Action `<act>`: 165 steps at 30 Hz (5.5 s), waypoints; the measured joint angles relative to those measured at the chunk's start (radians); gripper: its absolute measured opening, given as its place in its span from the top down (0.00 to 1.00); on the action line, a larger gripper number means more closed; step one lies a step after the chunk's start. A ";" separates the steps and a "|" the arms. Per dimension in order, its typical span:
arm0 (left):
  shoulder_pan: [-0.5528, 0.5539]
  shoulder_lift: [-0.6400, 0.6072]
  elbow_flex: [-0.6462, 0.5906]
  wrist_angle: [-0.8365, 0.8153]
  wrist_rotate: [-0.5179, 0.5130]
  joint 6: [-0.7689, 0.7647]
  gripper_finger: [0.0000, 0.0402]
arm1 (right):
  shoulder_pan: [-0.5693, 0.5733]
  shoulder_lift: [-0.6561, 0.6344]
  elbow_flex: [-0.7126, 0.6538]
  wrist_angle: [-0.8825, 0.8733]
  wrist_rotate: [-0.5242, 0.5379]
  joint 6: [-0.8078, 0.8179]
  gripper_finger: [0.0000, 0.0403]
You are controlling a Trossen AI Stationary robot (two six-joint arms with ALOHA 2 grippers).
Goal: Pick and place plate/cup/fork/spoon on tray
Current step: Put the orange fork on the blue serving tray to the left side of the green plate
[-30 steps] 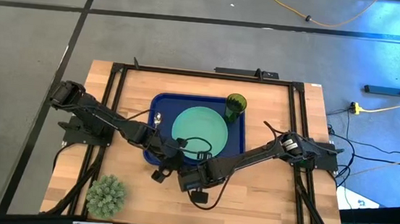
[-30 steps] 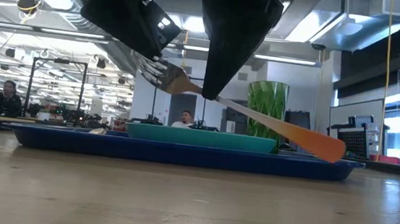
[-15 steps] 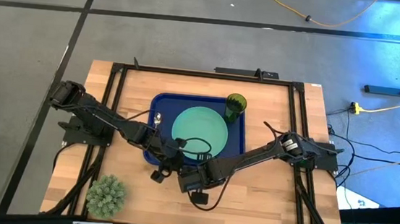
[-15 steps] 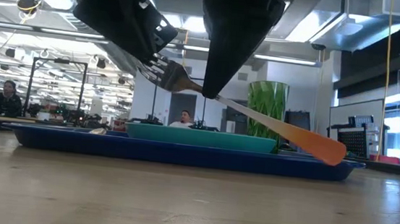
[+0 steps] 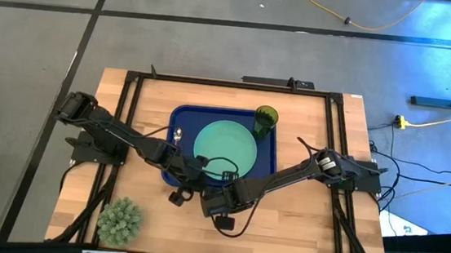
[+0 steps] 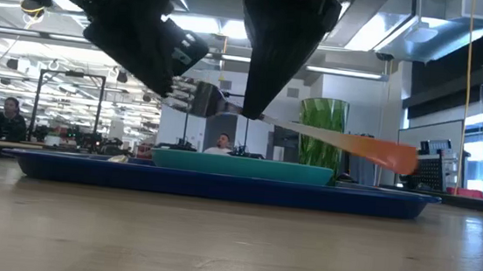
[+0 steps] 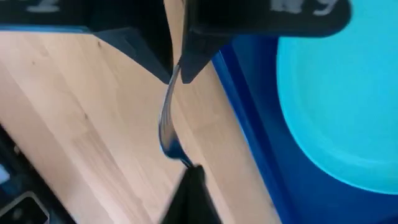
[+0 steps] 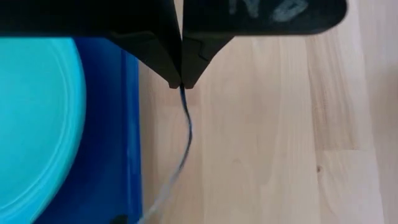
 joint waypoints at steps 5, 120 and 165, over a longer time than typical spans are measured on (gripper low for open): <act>-0.006 0.014 0.000 -0.002 0.002 0.004 0.99 | 0.000 0.000 0.000 -0.005 0.000 0.000 1.00; -0.121 -0.072 0.272 -0.567 -0.189 0.020 1.00 | -0.027 -0.057 0.367 -0.293 0.045 -0.076 0.88; -0.283 0.062 0.418 -0.839 -0.303 0.667 1.00 | -0.015 -0.124 0.378 -0.421 0.216 -0.051 0.88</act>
